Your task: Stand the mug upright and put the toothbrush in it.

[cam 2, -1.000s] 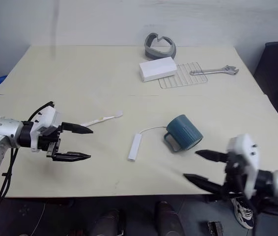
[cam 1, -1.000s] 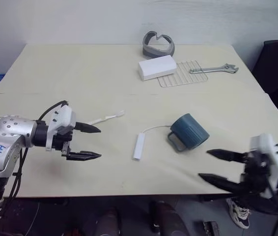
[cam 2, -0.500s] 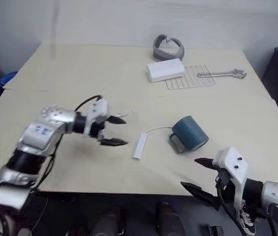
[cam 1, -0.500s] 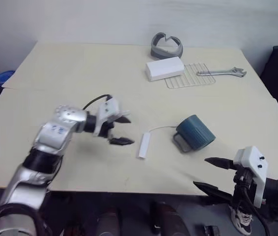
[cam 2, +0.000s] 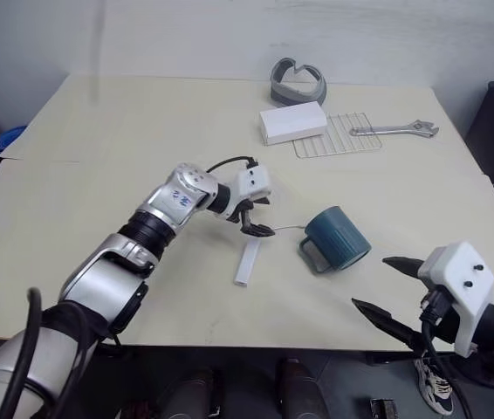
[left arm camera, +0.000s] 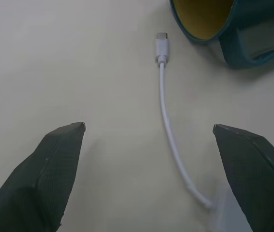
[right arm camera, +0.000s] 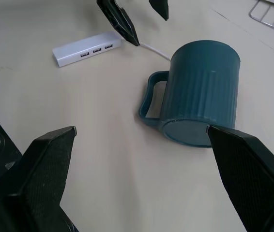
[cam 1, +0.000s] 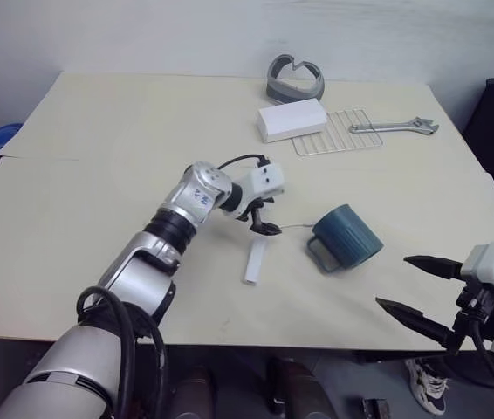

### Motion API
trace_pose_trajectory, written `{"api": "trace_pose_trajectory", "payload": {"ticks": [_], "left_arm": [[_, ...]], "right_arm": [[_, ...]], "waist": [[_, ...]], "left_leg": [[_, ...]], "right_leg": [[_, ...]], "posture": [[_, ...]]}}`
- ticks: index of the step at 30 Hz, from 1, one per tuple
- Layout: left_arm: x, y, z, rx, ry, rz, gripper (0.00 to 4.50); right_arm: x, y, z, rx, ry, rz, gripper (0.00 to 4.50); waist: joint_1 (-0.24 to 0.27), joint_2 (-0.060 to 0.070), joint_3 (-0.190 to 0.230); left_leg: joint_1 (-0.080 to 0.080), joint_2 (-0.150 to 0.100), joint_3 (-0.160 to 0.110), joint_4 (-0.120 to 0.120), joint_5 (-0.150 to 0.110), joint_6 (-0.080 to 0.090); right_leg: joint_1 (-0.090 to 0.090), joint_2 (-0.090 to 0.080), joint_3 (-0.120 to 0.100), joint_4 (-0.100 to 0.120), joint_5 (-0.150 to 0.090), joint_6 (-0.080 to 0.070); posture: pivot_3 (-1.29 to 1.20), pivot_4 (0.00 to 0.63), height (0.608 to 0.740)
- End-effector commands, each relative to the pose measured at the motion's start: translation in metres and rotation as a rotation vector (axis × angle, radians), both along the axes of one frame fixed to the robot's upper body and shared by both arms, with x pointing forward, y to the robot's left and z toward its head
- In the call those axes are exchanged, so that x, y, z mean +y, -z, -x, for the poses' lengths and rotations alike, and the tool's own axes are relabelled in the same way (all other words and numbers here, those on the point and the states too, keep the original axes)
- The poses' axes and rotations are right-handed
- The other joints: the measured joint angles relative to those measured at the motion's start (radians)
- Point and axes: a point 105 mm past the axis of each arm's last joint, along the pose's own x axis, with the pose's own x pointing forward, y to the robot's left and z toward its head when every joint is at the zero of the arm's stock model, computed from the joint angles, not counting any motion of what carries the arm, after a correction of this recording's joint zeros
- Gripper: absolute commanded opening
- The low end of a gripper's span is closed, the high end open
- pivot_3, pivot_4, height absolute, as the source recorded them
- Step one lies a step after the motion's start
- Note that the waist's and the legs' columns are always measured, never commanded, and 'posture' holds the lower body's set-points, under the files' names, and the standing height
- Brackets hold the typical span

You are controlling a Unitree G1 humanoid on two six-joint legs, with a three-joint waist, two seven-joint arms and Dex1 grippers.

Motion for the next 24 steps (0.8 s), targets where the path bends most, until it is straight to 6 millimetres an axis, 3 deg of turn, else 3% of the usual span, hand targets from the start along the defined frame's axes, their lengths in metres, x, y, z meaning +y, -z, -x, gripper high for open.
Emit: {"api": "trace_pose_trajectory", "payload": {"ticks": [1, 4, 17, 20, 24], "left_arm": [[-0.006, -0.001, -0.003, -0.048, 0.019, -0.062, 4.31], [-0.011, 0.004, 0.0, -0.048, 0.06, -0.086, 3.72], [-0.01, 0.021, 0.006, -0.012, 0.076, -0.102, 0.04], [-0.008, 0.021, 0.007, 0.023, 0.05, -0.083, 0.04], [0.001, 0.002, 0.004, 0.056, -0.035, 0.024, 0.04]], "right_arm": [[0.006, -0.004, 0.002, -0.043, -0.002, 0.0, 4.5], [0.007, -0.003, 0.004, -0.045, 0.003, 0.0, 4.5], [0.007, -0.004, -0.001, -0.061, 0.007, 0.018, 4.5], [0.008, -0.004, -0.003, -0.059, 0.0, 0.017, 4.5], [0.01, -0.003, -0.007, -0.06, -0.014, 0.012, 4.5]], "waist": [[-0.002, 0.0, 0.0], [-0.002, 0.0, 0.0], [-0.001, 0.0, 0.0], [-0.002, 0.0, 0.0], [-0.006, 0.0, 0.0]], "left_leg": [[0.0, 0.0, 0.0, 0.0, 0.0, 0.0], [0.0, 0.0, 0.0, 0.0, 0.0, 0.0], [0.001, 0.0, 0.0, 0.002, 0.0, 0.0], [0.001, -0.001, 0.0, 0.002, 0.001, 0.001], [0.002, -0.001, 0.0, 0.002, 0.001, 0.001]], "right_leg": [[0.0, 0.0, 0.0, 0.0, 0.0, 0.0], [0.0, 0.0, 0.0, 0.0, 0.0, 0.0], [0.002, -0.001, 0.001, 0.0, -0.002, -0.003], [0.002, 0.0, 0.001, 0.0, -0.002, -0.004], [0.002, 0.0, 0.002, 0.0, -0.002, -0.004]], "posture": [[0.0, 0.15, 0.74], [0.0, 0.15, 0.74], [0.0, 0.15, 0.74], [0.0, 0.15, 0.74], [0.0, 0.15, 0.74]]}}
